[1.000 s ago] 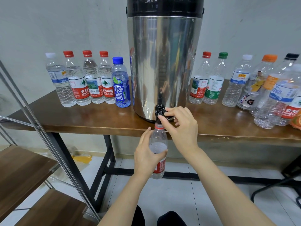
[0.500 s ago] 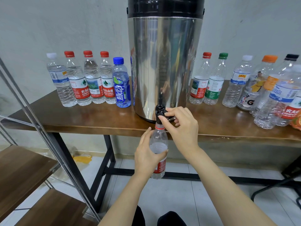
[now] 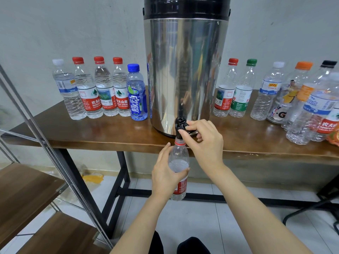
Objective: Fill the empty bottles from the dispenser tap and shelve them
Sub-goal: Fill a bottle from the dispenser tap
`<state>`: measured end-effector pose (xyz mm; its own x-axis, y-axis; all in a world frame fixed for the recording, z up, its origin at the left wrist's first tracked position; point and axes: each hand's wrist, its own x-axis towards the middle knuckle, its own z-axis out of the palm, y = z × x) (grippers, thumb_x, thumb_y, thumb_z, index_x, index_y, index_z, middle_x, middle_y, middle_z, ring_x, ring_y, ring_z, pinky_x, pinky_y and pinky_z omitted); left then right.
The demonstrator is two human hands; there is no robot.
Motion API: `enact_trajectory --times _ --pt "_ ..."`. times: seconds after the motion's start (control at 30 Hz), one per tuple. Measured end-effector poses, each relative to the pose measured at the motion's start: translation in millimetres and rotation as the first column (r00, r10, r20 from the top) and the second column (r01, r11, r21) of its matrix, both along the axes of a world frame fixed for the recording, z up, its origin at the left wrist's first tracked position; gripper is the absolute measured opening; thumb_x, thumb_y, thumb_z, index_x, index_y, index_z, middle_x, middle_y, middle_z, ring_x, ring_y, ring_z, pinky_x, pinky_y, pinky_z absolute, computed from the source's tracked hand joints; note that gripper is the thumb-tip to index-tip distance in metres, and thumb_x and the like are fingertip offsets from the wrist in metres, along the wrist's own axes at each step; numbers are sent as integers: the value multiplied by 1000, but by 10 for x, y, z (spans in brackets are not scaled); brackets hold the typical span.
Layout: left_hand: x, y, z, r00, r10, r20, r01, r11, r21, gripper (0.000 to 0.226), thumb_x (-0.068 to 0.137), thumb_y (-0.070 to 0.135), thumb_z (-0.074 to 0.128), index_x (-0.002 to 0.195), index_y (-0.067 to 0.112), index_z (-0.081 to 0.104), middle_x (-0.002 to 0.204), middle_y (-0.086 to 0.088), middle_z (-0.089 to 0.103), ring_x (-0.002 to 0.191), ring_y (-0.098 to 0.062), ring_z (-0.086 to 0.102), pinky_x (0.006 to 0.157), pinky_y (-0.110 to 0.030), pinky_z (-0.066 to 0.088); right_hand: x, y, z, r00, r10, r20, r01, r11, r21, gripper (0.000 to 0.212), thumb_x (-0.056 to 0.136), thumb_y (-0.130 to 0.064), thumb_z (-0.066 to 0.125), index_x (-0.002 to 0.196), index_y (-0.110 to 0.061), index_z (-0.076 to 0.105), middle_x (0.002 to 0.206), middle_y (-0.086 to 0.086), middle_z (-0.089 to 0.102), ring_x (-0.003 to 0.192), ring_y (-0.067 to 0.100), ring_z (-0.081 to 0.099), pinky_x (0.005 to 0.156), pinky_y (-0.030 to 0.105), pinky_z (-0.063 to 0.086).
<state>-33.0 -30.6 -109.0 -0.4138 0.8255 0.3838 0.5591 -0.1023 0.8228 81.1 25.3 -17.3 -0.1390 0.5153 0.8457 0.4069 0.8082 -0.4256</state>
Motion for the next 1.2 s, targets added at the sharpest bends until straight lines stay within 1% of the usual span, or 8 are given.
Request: enact_trajectory --times 0.23,0.47,0.67,0.8,0.87,0.97,1.03,1.2 --pt "-1 -3 -5 1000 -1 1 1 1000 -10 85 67 34 87 140 34 44 152 21 37 121 18 30 100 -18 33 -1 -3 0 1000 7 -5 -7 1000 -1 25 87 -39 66 86 -14 69 98 -6 70 84 -1 50 68 10 38" --pt "5 5 -6 1000 -1 7 1 1000 -8 85 68 34 87 140 35 43 152 21 38 121 18 30 99 -18 33 -3 -6 3 1000 4 -6 -4 1000 -10 25 87 -40 66 86 -14 69 99 -6 70 84 -1 49 69 9 37" --pt "1 20 -16 1000 -8 4 8 1000 -22 84 67 35 87 139 36 44 148 27 36 118 26 24 97 -14 31 -2 -24 12 1000 -6 -16 6 1000 -4 26 86 -40 65 85 -14 69 98 -5 71 78 -5 42 72 5 36" --pt "6 10 -1 1000 -15 5 15 1000 -22 83 67 34 87 132 47 38 146 28 36 114 37 22 97 -14 31 -9 -25 20 1000 -8 -15 8 1000 -1 27 86 -40 65 85 -14 69 99 -4 71 79 -5 42 73 4 36" --pt "7 5 5 1000 -13 3 13 1000 -27 84 67 34 88 130 51 33 146 28 35 115 36 23 98 -14 31 -8 -23 19 1000 -6 -15 6 1000 -4 27 86 -40 65 85 -14 69 99 -4 71 79 -5 42 73 4 36" --pt "8 6 0 1000 -10 -7 10 1000 -27 85 68 35 88 129 52 32 144 30 34 119 28 23 99 -14 31 -5 -21 15 1000 -2 -14 2 1000 -5 27 87 -40 65 85 -14 69 99 -5 71 80 -5 42 71 5 35" --pt "7 13 -7 1000 -11 -8 11 1000 -22 85 68 35 88 130 51 32 146 29 34 119 26 23 99 -14 30 -5 -20 12 1000 -1 -15 1 1000 -3 26 87 -40 65 85 -14 69 99 -5 71 81 -5 42 71 6 35" --pt "5 33 -32 1000 -2 2 2 1000 -21 86 67 34 88 139 39 41 150 24 37 120 23 25 99 -15 30 -6 -21 16 1000 0 -19 0 1000 0 27 87 -41 65 85 -14 69 99 -4 71 80 -7 42 71 5 36"
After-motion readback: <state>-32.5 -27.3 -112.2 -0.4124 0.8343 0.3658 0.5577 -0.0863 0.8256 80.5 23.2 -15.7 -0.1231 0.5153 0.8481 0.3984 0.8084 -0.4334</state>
